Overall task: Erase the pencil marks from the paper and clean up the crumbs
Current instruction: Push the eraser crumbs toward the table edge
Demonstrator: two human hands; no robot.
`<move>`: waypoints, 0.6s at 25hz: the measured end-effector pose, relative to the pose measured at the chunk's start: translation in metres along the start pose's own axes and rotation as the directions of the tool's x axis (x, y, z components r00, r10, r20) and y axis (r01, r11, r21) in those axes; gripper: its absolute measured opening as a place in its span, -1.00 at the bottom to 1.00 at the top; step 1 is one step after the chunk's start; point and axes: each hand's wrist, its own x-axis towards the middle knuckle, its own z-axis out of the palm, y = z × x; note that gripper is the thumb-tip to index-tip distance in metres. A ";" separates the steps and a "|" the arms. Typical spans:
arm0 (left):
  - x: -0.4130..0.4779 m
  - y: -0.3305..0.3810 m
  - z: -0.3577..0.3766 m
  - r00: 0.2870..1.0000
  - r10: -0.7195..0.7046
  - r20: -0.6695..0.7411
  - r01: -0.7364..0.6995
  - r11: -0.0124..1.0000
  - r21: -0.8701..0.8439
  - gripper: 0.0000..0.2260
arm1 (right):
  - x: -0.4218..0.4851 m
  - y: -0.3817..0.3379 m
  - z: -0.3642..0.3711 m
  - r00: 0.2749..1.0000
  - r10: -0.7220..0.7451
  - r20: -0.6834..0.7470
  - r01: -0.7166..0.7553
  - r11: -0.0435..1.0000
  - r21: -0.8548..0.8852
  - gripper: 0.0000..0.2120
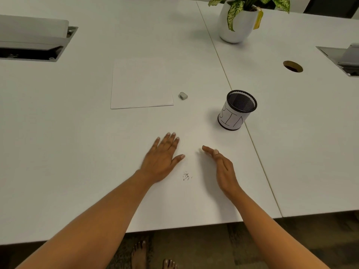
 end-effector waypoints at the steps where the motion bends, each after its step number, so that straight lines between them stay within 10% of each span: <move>1: -0.002 0.002 0.001 0.998 0.067 0.011 -0.067 0.998 0.003 -0.08 | 0.001 0.002 -0.002 1.000 0.005 0.009 -0.005 1.000 0.017 -0.63; 8: -0.038 0.018 -0.004 0.940 0.338 0.054 -0.297 0.882 -0.366 -0.38 | 0.002 0.004 -0.005 0.999 -0.029 0.031 0.028 0.999 0.035 -0.62; 11: -0.049 0.015 -0.006 0.974 0.092 -0.209 -0.206 0.745 -0.634 -0.44 | 0.016 0.001 0.007 0.993 -0.062 0.105 0.075 0.990 -0.120 -0.65; 15: -0.042 0.003 -0.005 0.910 -0.307 -0.278 0.121 0.840 -0.529 -0.42 | 0.017 0.005 0.022 0.897 -0.080 0.435 0.338 0.760 -0.556 -0.55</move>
